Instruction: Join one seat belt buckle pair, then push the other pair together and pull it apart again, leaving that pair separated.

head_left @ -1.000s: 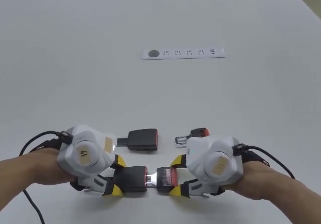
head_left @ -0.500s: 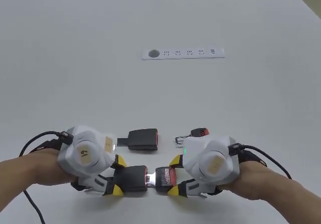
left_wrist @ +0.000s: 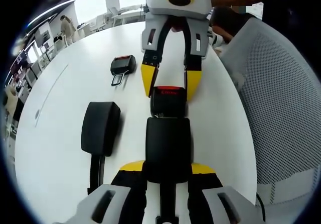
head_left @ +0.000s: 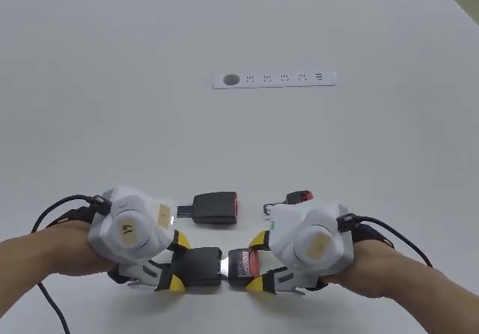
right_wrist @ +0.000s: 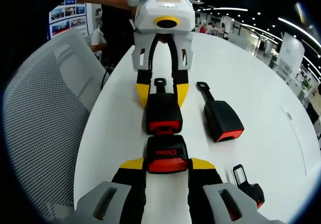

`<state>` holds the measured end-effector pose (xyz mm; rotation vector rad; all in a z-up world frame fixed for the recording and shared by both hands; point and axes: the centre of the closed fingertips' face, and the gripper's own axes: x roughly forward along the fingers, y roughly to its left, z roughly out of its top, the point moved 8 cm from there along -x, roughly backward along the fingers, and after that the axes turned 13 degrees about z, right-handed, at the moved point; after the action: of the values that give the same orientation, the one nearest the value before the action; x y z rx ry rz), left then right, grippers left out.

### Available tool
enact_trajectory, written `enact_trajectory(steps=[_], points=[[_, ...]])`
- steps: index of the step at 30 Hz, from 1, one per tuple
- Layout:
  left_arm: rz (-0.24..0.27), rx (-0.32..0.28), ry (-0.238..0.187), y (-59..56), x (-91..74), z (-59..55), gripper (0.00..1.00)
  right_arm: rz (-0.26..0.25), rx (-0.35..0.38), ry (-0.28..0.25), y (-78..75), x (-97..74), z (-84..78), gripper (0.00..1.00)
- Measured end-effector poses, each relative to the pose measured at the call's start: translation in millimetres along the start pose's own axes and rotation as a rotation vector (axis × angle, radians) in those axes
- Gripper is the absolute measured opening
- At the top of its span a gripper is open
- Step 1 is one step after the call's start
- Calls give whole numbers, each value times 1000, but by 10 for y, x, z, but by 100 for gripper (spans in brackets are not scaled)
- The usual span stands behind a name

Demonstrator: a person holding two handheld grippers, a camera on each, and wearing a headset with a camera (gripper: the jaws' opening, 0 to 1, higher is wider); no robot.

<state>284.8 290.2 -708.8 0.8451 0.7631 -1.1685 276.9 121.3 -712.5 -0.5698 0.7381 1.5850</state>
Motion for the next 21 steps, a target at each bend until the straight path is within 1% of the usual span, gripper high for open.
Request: enact_trajectory(steps=[11, 12, 13, 16, 21], points=[[1, 0, 5, -7, -2, 3, 31, -10, 16, -9, 15, 26, 24, 26], [-2, 9, 17, -9, -13, -12, 31, 18, 23, -14, 26, 92, 23, 26], [0, -3, 7, -7, -8, -2, 31, -3, 17, -12, -9, 94, 11, 26], [1, -3, 1, -5, 0, -9, 31, -4, 19, -9, -36, 112, -11, 27], [0, -2, 0, 3, 5, -11, 31, -7, 1, -9, -28, 80, -29, 27]])
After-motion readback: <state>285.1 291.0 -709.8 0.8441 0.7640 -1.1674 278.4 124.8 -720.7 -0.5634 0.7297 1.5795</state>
